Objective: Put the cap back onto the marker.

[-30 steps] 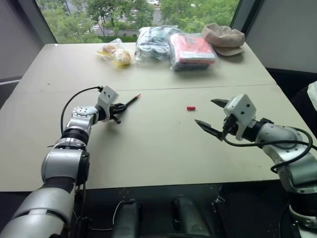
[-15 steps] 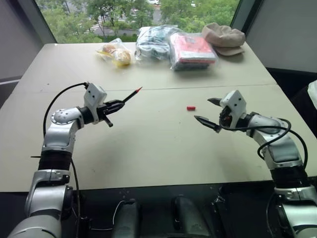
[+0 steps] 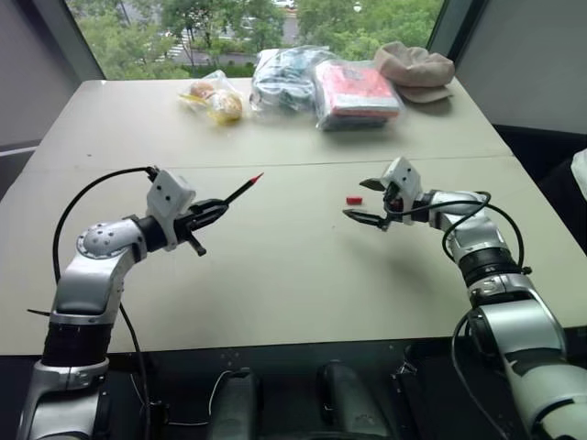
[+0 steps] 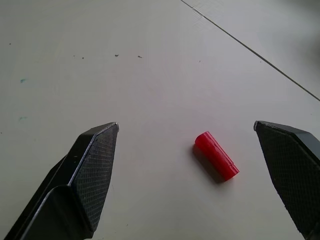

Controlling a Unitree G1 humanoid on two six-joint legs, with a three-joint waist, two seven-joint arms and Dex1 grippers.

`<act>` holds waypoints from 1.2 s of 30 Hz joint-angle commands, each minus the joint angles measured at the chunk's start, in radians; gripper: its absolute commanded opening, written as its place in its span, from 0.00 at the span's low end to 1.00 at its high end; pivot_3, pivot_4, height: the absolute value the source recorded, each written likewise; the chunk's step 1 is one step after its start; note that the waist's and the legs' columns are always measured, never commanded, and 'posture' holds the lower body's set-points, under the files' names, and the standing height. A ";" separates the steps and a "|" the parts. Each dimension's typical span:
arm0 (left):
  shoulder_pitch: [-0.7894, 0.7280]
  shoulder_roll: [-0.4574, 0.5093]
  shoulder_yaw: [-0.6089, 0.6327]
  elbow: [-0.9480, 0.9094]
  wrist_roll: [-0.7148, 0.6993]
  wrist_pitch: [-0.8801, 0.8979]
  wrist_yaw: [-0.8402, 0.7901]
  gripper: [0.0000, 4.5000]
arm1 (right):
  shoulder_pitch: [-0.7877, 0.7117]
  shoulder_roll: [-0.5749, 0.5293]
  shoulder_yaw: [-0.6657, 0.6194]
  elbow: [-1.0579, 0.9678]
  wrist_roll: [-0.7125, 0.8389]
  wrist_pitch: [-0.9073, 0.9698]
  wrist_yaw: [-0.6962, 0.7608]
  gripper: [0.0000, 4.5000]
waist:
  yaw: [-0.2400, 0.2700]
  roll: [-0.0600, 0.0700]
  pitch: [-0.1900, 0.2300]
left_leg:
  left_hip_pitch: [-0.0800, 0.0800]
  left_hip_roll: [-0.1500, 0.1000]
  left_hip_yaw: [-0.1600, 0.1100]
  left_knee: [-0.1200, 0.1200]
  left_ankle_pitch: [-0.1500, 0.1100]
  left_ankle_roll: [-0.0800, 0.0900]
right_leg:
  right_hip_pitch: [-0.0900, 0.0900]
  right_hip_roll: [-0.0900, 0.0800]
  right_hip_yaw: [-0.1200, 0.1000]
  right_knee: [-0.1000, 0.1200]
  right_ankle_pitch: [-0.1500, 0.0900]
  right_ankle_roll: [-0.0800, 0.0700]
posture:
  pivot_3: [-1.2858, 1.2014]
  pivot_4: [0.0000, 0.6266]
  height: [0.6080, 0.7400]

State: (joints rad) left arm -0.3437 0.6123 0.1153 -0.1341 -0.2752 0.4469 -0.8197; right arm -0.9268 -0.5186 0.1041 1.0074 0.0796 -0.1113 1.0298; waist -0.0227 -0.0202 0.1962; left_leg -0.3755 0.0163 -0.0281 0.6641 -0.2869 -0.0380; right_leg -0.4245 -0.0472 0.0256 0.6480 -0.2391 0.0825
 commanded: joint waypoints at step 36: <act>0.092 0.024 0.040 -0.160 -0.036 0.003 0.131 0.01 | -0.166 0.104 -0.073 0.302 -0.135 -0.012 -0.090 1.00 | -0.022 0.000 0.000 | 0.000 0.000 0.000 -0.001 0.000 0.000 | 0.000 -0.001 0.000 0.000 0.000 0.000 | 0.52 0.24 1.00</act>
State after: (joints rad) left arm -0.2415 0.6247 0.1357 -0.2587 -0.2971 0.4551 -0.6918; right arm -1.0746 -0.4129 0.0493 1.3120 -0.0561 -0.1282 0.9351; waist -0.0445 -0.0200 0.1964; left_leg -0.3756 0.0162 -0.0283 0.6634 -0.2868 -0.0382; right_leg -0.4245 -0.0479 0.0258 0.6480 -0.2391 0.0825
